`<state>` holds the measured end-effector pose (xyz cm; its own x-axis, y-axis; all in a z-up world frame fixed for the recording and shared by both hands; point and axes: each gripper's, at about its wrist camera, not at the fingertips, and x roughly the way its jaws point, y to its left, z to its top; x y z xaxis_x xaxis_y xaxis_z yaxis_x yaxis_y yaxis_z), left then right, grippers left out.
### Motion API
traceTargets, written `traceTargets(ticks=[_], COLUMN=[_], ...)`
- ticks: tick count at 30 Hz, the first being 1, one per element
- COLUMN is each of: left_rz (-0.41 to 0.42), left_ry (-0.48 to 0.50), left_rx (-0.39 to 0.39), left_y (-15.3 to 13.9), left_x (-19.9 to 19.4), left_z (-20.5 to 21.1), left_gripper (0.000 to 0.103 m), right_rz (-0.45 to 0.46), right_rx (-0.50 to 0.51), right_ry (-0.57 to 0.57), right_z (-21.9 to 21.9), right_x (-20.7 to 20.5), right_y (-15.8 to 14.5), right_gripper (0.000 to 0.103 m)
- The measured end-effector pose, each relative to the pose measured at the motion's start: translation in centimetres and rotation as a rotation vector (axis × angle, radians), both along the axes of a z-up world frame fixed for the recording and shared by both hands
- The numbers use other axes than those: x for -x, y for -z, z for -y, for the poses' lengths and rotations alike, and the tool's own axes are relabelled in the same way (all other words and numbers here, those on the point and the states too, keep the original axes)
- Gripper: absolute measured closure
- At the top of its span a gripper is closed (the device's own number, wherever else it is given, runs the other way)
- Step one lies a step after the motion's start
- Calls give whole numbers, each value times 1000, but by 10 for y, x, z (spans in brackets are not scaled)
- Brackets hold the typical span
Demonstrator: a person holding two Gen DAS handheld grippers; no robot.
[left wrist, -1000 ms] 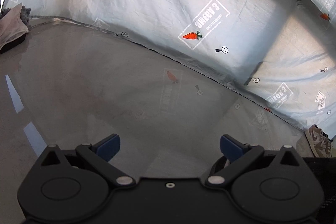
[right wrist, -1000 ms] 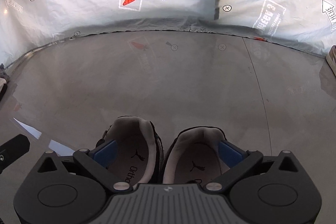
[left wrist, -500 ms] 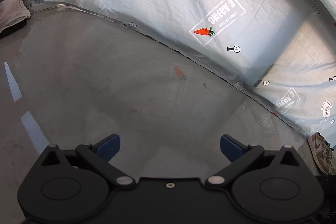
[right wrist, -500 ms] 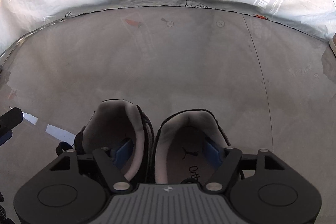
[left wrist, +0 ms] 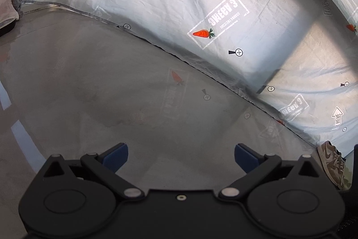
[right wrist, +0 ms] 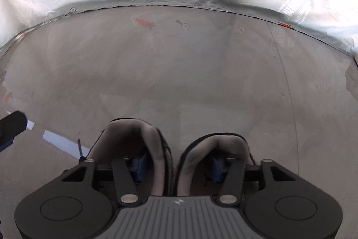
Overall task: Organize scattered shoes
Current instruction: 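Carry the black Puma sneakers toward the shoes lined along the wall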
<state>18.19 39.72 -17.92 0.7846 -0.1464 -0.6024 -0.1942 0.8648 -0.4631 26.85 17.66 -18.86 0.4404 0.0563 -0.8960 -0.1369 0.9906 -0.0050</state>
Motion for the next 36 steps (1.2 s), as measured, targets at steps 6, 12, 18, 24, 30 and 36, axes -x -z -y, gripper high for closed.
traceTargets(ticks=[6, 12, 18, 24, 30, 36], left_rz=[47, 92, 115, 140, 112, 112], left_ry=[7, 27, 54, 84, 108, 175], left_rx=[-8, -24, -24, -27, -50, -97], left_y=[-16, -31, -44, -55, -52, -59], left_x=[12, 31, 52, 74, 93, 94], left_z=[3, 9, 20, 33, 55, 89], left_gripper=[1, 1, 1, 1, 1, 1], right_rz=[199, 412, 675, 908, 1031, 1024], right_rx=[-78, -160, -75, 0, 46, 68], right_ry=[-79, -92, -97, -98, -11, 137], right_z=[14, 32, 38, 46, 70, 140], right_x=[36, 76, 112, 126, 116, 123], right_y=[-11, -43, -81, -117, -147, -180], right_gripper=[65, 64, 63, 61, 62, 62])
